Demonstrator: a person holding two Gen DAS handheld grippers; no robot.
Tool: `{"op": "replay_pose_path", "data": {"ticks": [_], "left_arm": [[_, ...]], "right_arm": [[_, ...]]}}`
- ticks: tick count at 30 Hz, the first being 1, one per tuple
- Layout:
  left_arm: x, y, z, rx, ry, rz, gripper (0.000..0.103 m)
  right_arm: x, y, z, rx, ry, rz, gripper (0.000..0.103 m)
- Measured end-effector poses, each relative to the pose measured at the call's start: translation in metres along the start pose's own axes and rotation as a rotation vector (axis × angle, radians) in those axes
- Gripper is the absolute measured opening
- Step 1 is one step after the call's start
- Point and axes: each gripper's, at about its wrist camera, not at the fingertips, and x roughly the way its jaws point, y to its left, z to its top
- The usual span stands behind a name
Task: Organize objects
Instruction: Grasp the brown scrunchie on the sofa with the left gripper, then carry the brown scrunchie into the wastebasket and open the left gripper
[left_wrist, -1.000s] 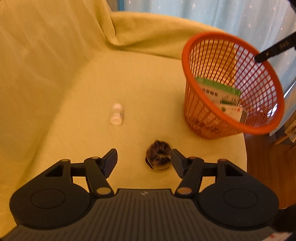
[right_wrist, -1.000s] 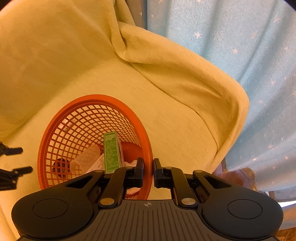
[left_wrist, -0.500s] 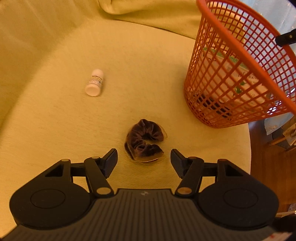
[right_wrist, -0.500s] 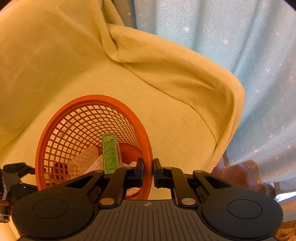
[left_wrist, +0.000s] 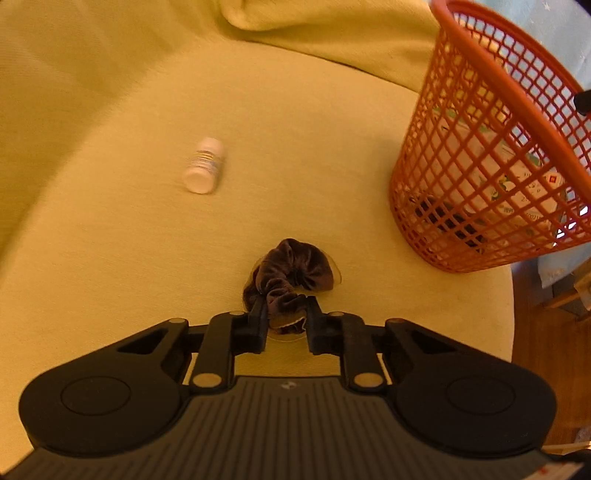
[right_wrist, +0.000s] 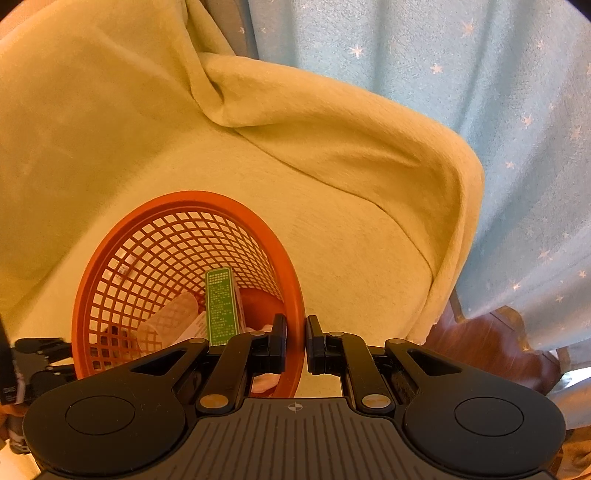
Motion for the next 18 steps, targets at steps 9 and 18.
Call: {"op": "replay_pose_path", "data": {"ticks": [9,18], "left_arm": [[-0.061,0.023,-0.007,-0.054,-0.096,0.054,0.015],[-0.082,0.018,-0.001,-0.030,-0.134,0.066,0.015]], "right_arm": [[0.006,-0.014,-0.003,0.054,0.004,-0.005,0.007],[0.007,-0.053,-0.019,0.221,0.012,0.048,0.019]]}}
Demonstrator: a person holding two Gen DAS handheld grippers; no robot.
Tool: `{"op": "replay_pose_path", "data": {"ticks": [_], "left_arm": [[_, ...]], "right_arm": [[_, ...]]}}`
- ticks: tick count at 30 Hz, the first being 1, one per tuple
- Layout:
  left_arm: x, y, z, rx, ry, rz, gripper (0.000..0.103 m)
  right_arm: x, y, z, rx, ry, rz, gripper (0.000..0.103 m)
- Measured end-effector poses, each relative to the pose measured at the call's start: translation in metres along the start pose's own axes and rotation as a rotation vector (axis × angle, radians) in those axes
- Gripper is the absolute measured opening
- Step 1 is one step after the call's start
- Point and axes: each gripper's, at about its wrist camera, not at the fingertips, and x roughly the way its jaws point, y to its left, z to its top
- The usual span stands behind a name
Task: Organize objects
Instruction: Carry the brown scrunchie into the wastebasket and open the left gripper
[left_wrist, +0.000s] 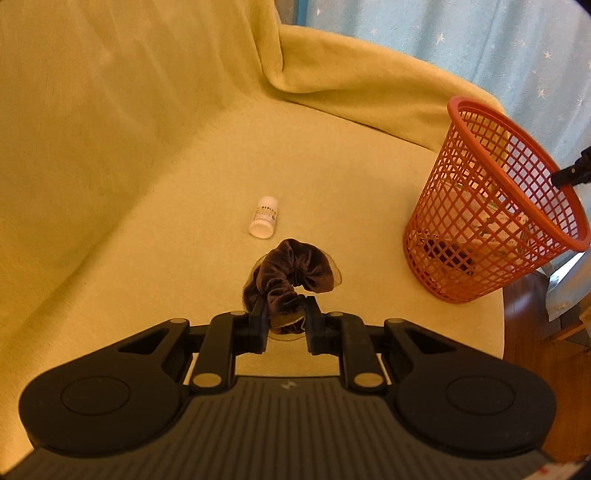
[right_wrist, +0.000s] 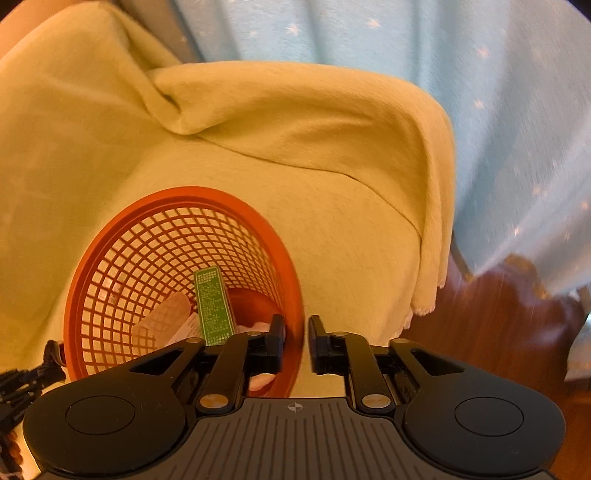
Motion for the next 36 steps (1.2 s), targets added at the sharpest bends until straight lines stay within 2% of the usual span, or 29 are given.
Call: {"op": "replay_pose_path", "data": {"ticks": [1,3,8,9,10,12,16,21,26,31,36], "left_arm": [[-0.001,-0.001,0.001,0.003,-0.001,0.002,0.015],[-0.003,-0.002,0.003,0.005,-0.004,0.003,0.015],[-0.008,-0.010,0.009,0.021,-0.011,0.003,0.015],[-0.010,-0.012,0.010,0.026,-0.012,0.003,0.015],[-0.013,-0.015,0.011,0.033,-0.015,0.006,0.015],[-0.017,-0.018,0.015,0.043,-0.021,0.005,0.015],[-0.029,-0.024,0.023,0.072,-0.040,0.000,0.015],[-0.045,-0.031,0.034,0.129,-0.066,-0.006,0.015],[-0.053,-0.035,0.052,0.231,-0.090,-0.013,0.015],[-0.054,-0.043,0.076,0.338,-0.113,-0.035,0.015],[-0.050,-0.054,0.091,0.391,-0.134,-0.064,0.015]], "right_arm": [[-0.002,-0.004,-0.002,0.017,-0.003,0.010,0.028],[-0.007,-0.012,-0.006,0.053,-0.008,0.044,0.032],[-0.012,-0.023,-0.023,0.166,0.006,0.141,0.033],[-0.012,-0.023,-0.026,0.177,0.000,0.153,0.032],[-0.013,-0.021,-0.028,0.178,-0.009,0.153,0.013],[-0.015,-0.016,-0.028,0.160,-0.023,0.153,0.012],[-0.016,0.007,-0.017,0.084,-0.020,0.105,0.012],[-0.017,0.049,0.000,-0.106,-0.006,0.056,0.011],[-0.014,0.077,0.006,-0.290,-0.016,0.061,0.010],[-0.008,0.085,0.011,-0.366,-0.014,0.054,0.010],[-0.001,0.084,0.018,-0.379,-0.003,0.053,0.009]]}}
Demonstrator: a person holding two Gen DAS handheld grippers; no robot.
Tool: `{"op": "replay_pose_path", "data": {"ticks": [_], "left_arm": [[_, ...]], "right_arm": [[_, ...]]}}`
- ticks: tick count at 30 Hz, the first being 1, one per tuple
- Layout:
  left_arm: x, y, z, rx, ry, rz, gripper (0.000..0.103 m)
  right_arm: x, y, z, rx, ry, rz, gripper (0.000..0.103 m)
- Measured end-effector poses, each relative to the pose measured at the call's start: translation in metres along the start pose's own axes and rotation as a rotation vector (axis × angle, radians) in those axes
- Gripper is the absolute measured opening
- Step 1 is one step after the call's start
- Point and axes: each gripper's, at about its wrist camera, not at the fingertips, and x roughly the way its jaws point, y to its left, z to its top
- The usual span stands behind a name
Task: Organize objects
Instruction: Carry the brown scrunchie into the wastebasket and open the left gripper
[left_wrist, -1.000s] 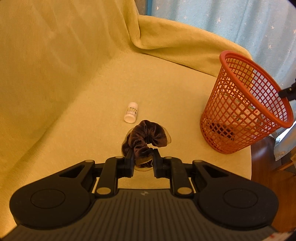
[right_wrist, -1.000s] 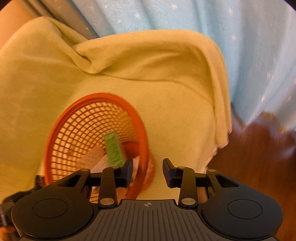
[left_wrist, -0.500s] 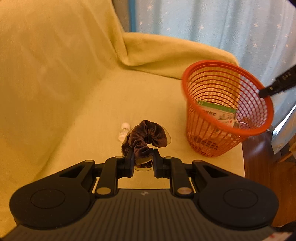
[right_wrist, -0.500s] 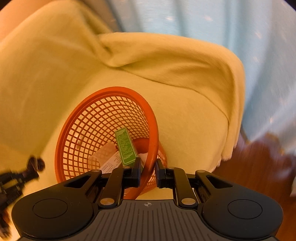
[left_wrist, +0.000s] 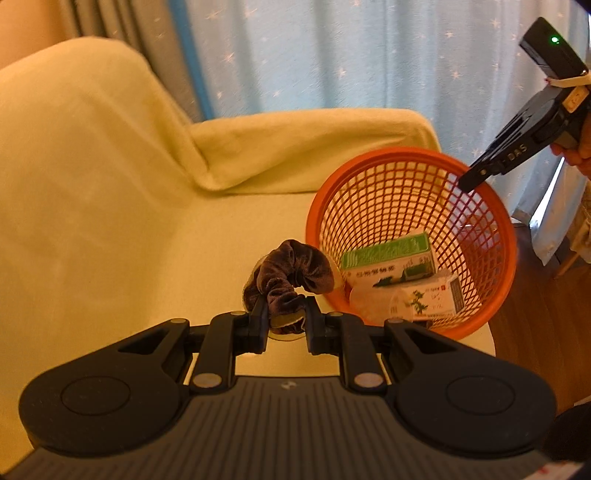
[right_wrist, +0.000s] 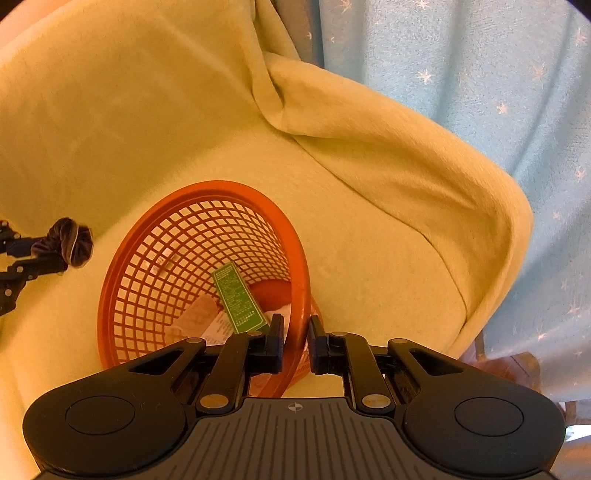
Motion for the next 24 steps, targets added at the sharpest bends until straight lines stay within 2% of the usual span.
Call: {"op": "replay_pose_path", "data": {"ticks": [11,16,20,24], "left_arm": [[0.014,-0.008,0.021,0.069,-0.028,-0.058,0.015],[0.019,-0.016,0.027,0.078,-0.050,-0.117,0.018],[0.023,-0.022,0.030,0.074,-0.056,-0.153,0.029],[0.021,-0.020,0.022,0.046,-0.052,-0.124,0.039]], "right_arm": [[0.003,-0.007,0.008,-0.004,0.004,0.000,0.009],[0.006,-0.006,0.010,-0.005,0.004,-0.007,0.009],[0.007,-0.006,0.010,-0.007,0.006,-0.013,0.009],[0.007,-0.005,0.011,-0.010,0.007,-0.016,0.009]]}}
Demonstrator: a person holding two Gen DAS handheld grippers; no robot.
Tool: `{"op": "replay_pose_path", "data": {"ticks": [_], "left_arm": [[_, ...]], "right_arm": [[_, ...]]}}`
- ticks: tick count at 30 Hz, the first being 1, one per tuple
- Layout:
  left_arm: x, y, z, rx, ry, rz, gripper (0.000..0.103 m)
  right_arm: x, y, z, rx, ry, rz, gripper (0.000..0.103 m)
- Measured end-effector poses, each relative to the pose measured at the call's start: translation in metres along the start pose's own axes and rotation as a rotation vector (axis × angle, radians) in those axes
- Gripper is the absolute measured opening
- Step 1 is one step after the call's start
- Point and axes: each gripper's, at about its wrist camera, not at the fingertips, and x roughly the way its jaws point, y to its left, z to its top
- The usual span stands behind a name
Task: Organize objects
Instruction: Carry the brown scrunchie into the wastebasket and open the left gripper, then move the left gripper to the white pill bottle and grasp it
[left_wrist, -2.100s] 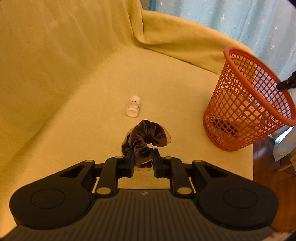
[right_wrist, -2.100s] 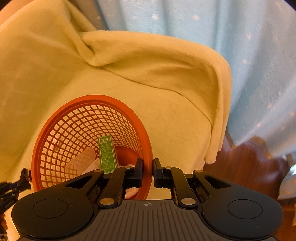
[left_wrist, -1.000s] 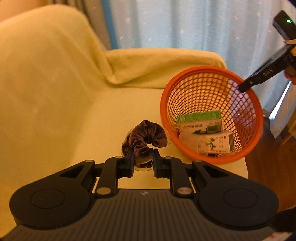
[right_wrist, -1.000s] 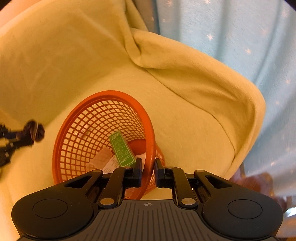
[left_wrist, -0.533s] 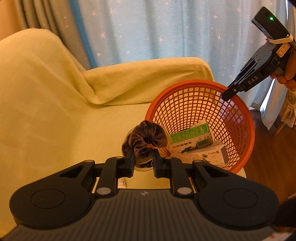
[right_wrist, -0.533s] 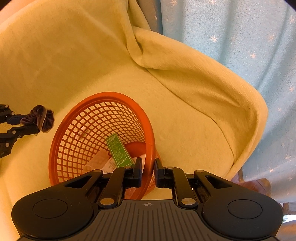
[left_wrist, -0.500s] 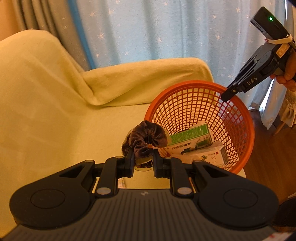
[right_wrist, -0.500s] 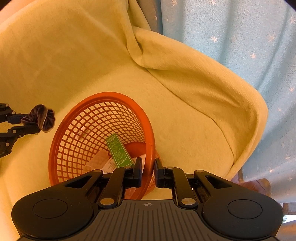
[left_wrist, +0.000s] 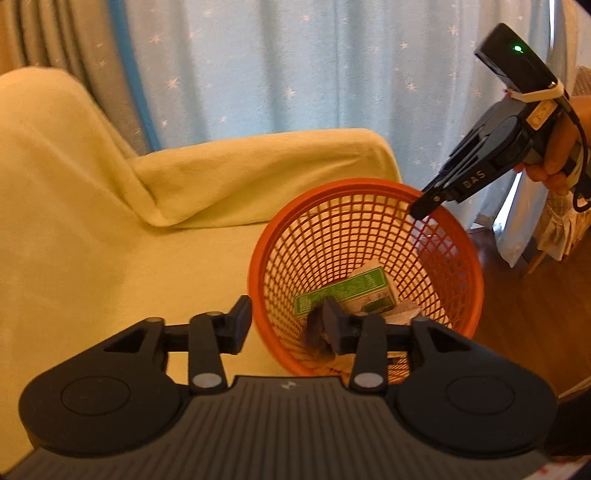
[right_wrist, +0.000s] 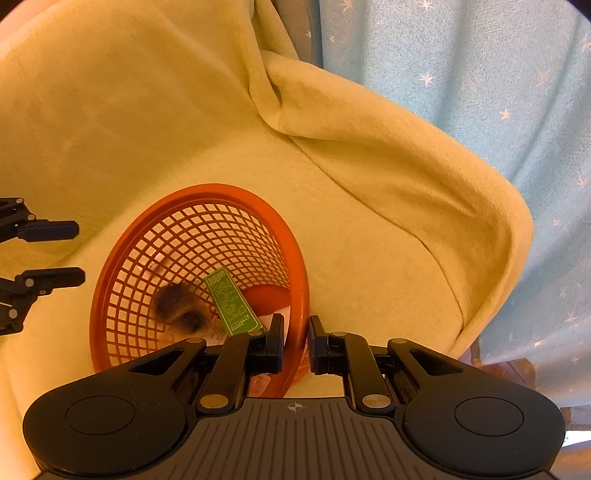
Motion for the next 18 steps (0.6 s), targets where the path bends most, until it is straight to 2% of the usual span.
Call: {"op": "replay_pose_path", "data": {"ticks": [12,18], "left_arm": [[-0.016,0.042,-0.052,-0.109,0.107,0.138,0.039],[-0.002,0.065,-0.082,-0.175,0.172,0.180,0.040]], "right_arm": [[0.001,0.000,0.003,0.002,0.003,0.000,0.009],[0.003,-0.002,0.005,0.003,0.008,-0.006,0.009]]}}
